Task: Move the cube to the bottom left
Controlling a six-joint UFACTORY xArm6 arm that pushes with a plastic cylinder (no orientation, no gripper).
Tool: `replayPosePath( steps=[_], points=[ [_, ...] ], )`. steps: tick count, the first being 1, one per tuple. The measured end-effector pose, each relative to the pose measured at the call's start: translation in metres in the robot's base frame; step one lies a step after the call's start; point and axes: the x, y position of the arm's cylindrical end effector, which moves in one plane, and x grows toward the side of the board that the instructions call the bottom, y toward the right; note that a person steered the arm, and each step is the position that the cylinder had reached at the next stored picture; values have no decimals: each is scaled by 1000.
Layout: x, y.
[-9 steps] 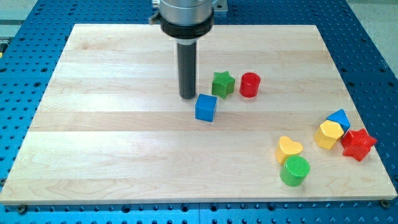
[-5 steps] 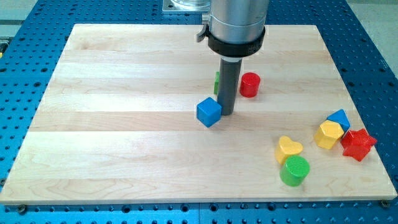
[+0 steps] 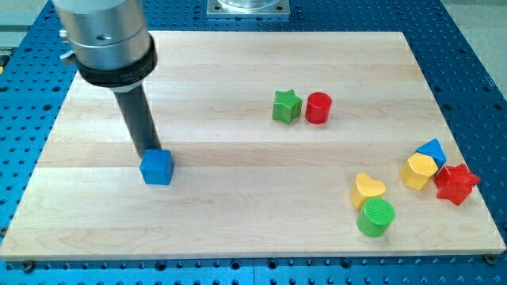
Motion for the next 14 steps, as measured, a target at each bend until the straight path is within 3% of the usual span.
replayPosePath(
  steps=[2, 3, 5, 8, 9, 11, 13, 14],
  points=[
    [15, 89],
    [37, 91],
    [38, 4],
    [-26, -17],
    [-19, -39],
    [74, -41],
    [23, 39],
    [25, 74]
  ],
)
